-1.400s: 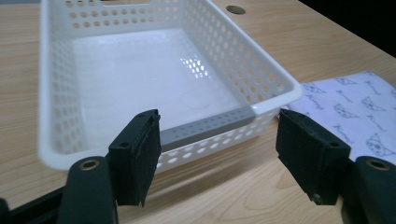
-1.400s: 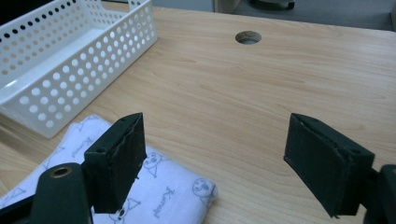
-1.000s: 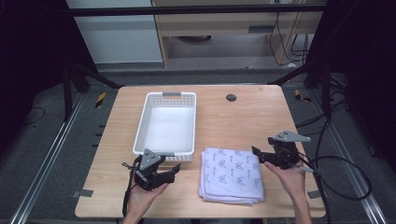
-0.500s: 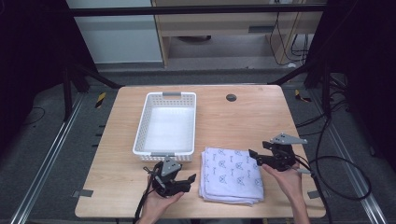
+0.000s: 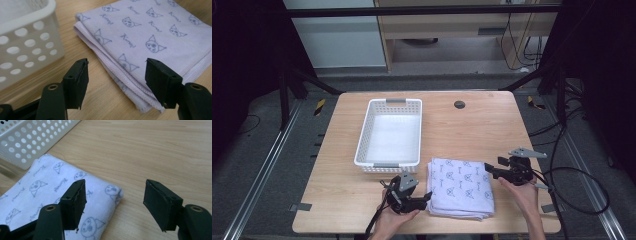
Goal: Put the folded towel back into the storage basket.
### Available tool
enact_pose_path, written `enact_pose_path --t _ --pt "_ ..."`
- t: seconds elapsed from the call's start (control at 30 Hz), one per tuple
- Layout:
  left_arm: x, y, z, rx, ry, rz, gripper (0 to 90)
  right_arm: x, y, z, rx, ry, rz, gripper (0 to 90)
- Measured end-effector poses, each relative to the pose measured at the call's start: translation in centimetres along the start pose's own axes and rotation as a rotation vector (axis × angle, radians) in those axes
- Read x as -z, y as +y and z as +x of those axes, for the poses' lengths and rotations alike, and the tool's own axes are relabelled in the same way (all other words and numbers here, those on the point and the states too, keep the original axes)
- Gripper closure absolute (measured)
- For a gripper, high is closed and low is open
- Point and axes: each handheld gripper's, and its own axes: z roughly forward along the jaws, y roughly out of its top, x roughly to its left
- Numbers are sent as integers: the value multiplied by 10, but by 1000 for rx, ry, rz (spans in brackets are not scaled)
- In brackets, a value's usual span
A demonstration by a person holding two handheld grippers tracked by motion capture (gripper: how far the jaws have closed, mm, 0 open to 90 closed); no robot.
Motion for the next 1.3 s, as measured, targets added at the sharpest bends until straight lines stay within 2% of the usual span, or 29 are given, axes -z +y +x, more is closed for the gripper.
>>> enact_pose_path --t 0.17,0.47,0.57,0.63,0.77,0.87,1.0,1.3 --pt "-10 -1 -5 -5 -2 23 345 -7 -4 1 -1 20 20 370" --pt "-24 -4 -8 6 -15 57 345 -21 -8 10 29 36 74 391" --pt "-28 -6 -11 1 -11 65 344 -25 -9 12 33 37 89 396" --pt "-31 -7 -11 3 -10 71 345 -30 -10 15 45 35 114 406" --pt "-33 -7 -12 7 -12 80 346 -34 -11 16 71 23 128 408" --pt "-35 -8 -12 10 -11 81 348 -35 -12 16 72 21 133 410" --pt "-37 -9 -9 55 -36 79 345 -39 -13 15 68 16 149 409" --pt "-38 -8 -11 38 -28 86 357 -41 -14 13 42 29 158 399"
